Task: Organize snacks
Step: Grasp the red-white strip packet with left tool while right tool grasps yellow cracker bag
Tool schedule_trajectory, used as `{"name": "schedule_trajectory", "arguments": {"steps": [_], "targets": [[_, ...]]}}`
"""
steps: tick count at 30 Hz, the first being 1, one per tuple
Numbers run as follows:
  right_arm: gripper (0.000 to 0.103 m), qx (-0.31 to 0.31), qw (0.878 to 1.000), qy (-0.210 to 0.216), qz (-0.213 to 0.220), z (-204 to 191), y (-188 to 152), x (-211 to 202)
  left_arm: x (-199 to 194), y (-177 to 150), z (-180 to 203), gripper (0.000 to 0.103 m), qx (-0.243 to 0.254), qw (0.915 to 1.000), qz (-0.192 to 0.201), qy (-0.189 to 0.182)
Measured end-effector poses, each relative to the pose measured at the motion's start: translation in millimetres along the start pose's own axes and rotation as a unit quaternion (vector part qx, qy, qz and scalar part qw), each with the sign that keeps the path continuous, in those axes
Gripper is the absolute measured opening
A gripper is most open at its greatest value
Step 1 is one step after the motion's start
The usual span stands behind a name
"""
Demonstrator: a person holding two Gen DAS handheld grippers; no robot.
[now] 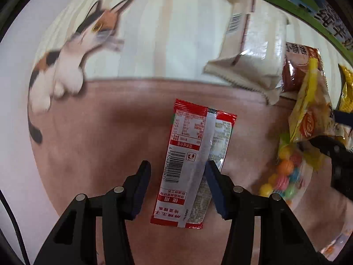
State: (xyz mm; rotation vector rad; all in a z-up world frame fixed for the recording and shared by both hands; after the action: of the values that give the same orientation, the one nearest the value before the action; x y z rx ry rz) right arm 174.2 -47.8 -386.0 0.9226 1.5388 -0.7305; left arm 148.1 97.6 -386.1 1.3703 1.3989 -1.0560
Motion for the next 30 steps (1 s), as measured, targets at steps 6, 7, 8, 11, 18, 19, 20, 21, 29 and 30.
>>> {"name": "schedule_trajectory", "arguments": {"steps": [6, 7, 8, 11, 18, 19, 20, 21, 29, 30], "targets": [[0.044, 0.271, 0.947, 0.157, -0.066, 23, -40, 12, 12, -7, 14, 0.058, 0.033, 0.9975, -0.043, -0.044], [0.044, 0.287, 0.939, 0.179, -0.068, 22, -42, 12, 17, -6, 18, 0.058, 0.051, 0.9966, -0.050, -0.041], [0.047, 0.283, 0.939, 0.187, -0.059, 19, -40, 9, 21, -3, 21, 0.058, 0.069, 0.9958, -0.052, -0.032], [0.061, 0.151, 0.984, 0.088, -0.021, 10, -25, -10, 22, 6, 28, 0.058, 0.100, 0.9942, -0.039, -0.010], [0.079, -0.060, 0.998, -0.007, -0.017, -18, 8, -8, 20, 23, 36, 0.058, 0.102, 0.9938, -0.039, -0.018], [0.079, -0.074, 0.996, -0.023, -0.033, -16, 10, 2, 24, 35, 34, 0.058, 0.104, 0.9936, -0.039, -0.018], [0.076, -0.076, 0.996, -0.027, -0.039, -13, 12, 8, 24, 35, 34, 0.058, 0.106, 0.9934, -0.040, -0.017], [0.072, -0.057, 0.997, -0.020, -0.039, -9, 13, 12, 22, 35, 31, 0.058, 0.107, 0.9933, -0.041, -0.017], [0.059, 0.313, 0.936, 0.152, -0.056, 52, -21, -1, 34, 18, 18, 0.058, 0.077, 0.9943, -0.057, -0.047], [0.060, 0.332, 0.927, 0.162, -0.061, 55, -27, 1, 37, 18, 19, 0.058, 0.070, 0.9946, -0.058, -0.049]]}}
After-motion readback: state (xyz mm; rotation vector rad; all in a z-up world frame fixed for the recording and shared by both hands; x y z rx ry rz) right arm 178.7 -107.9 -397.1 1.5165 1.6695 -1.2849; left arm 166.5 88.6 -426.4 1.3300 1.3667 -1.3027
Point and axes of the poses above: each gripper's, at about its wrist camera, not at the fingertips, and x roughly the way its jaws point, z to its right, y to its top, the point moved 9 cm from there along x, roughly the way its jaws point, and after that the axes turned 6 degrees about y, right-handed, at the moved point
